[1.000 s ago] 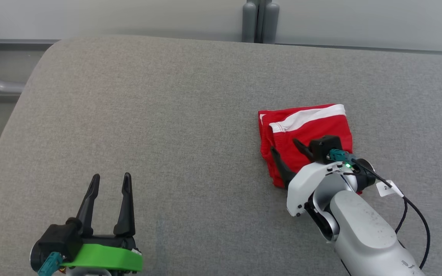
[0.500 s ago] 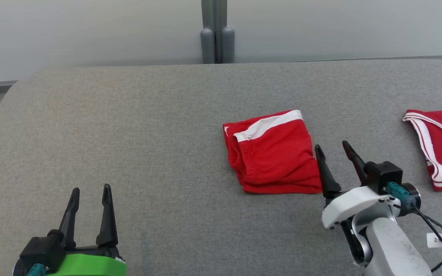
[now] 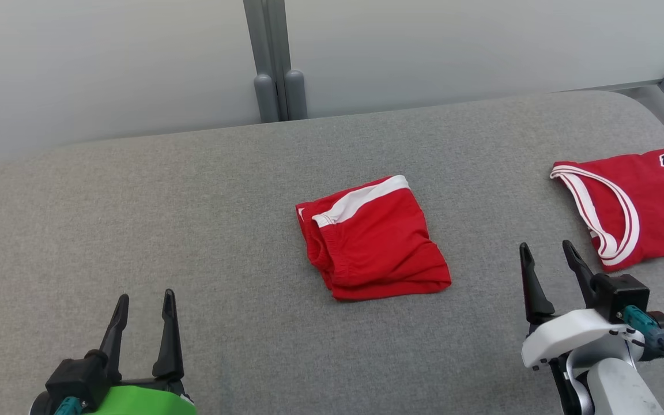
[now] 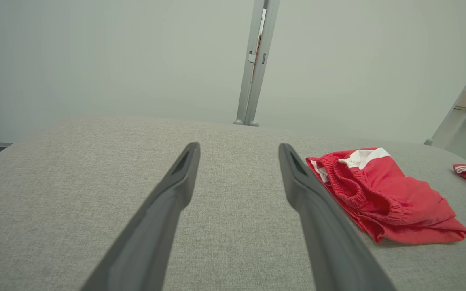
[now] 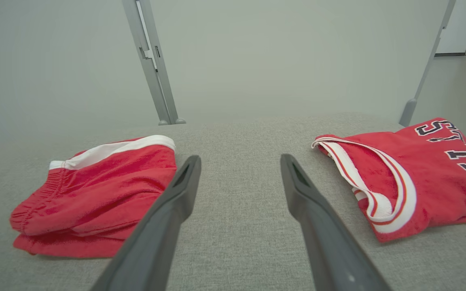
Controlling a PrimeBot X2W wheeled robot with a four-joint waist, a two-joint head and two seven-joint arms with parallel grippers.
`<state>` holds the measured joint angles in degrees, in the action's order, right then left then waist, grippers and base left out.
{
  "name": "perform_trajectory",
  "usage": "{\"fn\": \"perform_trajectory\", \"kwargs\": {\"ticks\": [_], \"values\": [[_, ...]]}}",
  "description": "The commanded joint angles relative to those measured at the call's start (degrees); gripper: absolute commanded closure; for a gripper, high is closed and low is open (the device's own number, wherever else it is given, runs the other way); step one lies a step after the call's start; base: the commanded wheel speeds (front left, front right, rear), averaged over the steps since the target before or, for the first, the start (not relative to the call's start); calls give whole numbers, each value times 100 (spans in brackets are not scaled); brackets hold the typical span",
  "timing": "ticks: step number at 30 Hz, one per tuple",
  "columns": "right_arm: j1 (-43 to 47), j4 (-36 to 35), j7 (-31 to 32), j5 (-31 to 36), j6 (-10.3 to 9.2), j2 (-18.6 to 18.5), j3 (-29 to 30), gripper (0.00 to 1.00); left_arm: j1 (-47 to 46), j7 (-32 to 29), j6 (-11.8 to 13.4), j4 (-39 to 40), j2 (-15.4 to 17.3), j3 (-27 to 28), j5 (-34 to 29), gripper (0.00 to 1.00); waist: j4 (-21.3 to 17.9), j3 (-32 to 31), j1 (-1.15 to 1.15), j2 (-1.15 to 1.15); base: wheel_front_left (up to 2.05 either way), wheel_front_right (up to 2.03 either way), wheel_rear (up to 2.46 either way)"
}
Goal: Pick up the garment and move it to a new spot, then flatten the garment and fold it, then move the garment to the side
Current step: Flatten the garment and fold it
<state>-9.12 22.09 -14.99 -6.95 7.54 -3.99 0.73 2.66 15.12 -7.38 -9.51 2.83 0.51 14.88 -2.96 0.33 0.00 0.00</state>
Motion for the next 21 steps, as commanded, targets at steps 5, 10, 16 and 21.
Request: {"fn": "perform_trajectory", "kwargs": {"ticks": [5,10,16,21], "values": [[328,-275,-21,-223,-10,-19,132,0,-47,-1,-15,-160,17,-42,-1,0,8,-86,0,0,0,0,0],[439,-376,-20,-278,-10,-56,14,0,-21,-1,-15,-235,17,-27,15,0,29,-130,0,0,0,0,0],[455,-422,-19,-336,-11,-51,-149,0,-29,-1,-15,-265,17,48,-3,0,59,-162,0,0,0,0,0],[511,-429,-19,-361,-11,-49,-151,0,-45,-1,-15,-269,17,19,-7,0,149,-172,0,0,0,0,0]]}}
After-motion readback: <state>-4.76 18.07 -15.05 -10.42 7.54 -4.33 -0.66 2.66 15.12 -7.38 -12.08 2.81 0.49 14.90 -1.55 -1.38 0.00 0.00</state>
